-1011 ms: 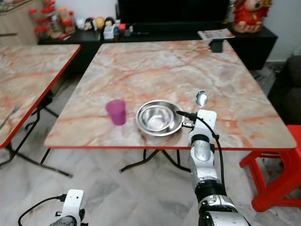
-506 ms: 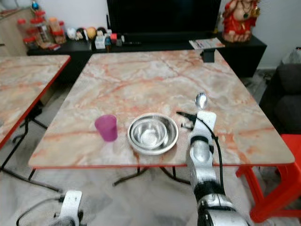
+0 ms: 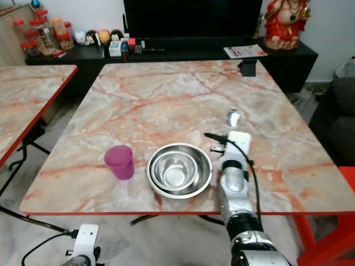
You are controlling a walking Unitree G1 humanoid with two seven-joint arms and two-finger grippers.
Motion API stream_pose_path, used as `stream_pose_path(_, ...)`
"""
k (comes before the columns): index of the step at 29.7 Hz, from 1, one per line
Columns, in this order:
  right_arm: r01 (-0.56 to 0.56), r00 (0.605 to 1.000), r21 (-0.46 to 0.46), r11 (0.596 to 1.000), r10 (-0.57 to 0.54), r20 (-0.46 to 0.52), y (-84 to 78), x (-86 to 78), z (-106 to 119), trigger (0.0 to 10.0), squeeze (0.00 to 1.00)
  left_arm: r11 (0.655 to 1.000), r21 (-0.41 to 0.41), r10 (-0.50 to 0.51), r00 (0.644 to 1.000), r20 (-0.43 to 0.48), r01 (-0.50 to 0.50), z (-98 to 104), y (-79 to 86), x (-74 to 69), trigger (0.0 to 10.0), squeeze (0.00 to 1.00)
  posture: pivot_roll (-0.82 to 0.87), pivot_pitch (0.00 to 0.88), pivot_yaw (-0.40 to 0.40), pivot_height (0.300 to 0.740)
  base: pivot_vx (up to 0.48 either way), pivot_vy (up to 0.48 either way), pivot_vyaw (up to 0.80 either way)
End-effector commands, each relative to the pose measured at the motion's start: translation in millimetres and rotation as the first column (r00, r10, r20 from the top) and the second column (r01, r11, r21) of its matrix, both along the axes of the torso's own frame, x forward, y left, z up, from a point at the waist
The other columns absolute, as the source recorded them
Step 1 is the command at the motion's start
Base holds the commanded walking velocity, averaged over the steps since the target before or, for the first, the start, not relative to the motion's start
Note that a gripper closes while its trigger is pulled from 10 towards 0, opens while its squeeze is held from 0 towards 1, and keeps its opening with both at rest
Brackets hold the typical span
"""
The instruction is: Setting the table
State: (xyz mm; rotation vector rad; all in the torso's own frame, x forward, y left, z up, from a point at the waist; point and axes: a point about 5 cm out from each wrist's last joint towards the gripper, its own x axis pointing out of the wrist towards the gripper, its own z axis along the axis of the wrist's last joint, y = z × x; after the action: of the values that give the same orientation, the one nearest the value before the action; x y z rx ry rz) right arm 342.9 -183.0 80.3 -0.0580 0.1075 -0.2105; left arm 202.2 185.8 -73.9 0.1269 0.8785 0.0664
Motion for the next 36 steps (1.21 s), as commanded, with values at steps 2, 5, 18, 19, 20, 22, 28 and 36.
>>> stream_pose_path(2,-0.008,0.998,-0.037,0.999,0.005,-0.067,-1.4,-7.6,-10.6,10.0,0.0,1.0,0.002,0.005,1.0,-0.014,-0.005,-2.0,0.5,-3.5,10.0,0.0,-0.07,0.0,0.033,0.74,0.0,0.0,0.0)
stream_pose_path(5,0.009,0.997,-0.035,0.999,-0.011,-0.071,-5.4,-13.9,-13.7,10.0,0.0,1.0,0.001,0.004,1.0,-0.014,-0.004,-2.1,0.7,-3.9,10.0,0.0,-0.07,0.0,0.034,0.74,0.0,0.0,0.0)
stream_pose_path(18,0.041,0.993,-0.082,0.996,-0.049,-0.103,-24.9,-26.5,-3.9,10.0,0.0,1.0,-0.001,-0.028,1.0,-0.013,0.028,-2.1,-0.7,-3.7,10.0,0.0,-0.08,0.0,0.047,0.74,0.0,0.0,0.0)
stream_pose_path(19,0.042,0.993,-0.085,0.995,-0.051,-0.109,-25.4,-26.8,-3.9,10.0,0.0,1.0,-0.002,-0.028,1.0,-0.013,0.028,-2.1,-0.7,-3.8,10.0,0.0,-0.08,0.0,0.047,0.74,0.0,0.0,0.0)
stream_pose_path(20,0.045,0.992,-0.087,0.995,-0.055,-0.114,-26.4,-27.0,-3.7,10.0,0.0,1.0,-0.003,-0.029,0.999,-0.012,0.029,-2.1,-0.8,-3.8,10.0,0.0,-0.08,0.0,0.047,0.74,0.0,0.0,0.0)
stream_pose_path(22,0.036,0.991,-0.091,0.995,-0.047,-0.126,-27.2,-27.4,-3.1,10.0,0.0,0.999,-0.005,-0.032,0.999,-0.012,0.032,-2.1,-0.9,-3.8,10.0,0.0,-0.08,0.0,0.048,0.74,0.0,0.0,0.0)
stream_pose_path(28,-0.051,0.985,-0.115,0.992,0.032,-0.167,-25.7,-32.5,-2.8,10.0,0.0,0.999,-0.004,-0.041,0.999,-0.013,0.04,-2.2,-1.4,-3.9,10.0,0.0,-0.09,0.0,0.049,0.74,0.0,0.0,0.0)
stream_pose_path(36,-0.109,0.974,-0.088,0.99,0.089,-0.207,-22.6,-37.6,-8.3,10.0,0.0,0.999,0.001,-0.05,0.999,-0.014,0.05,-2.0,-2.2,-3.3,10.0,0.0,-0.09,0.0,0.048,0.74,0.0,0.0,0.0)
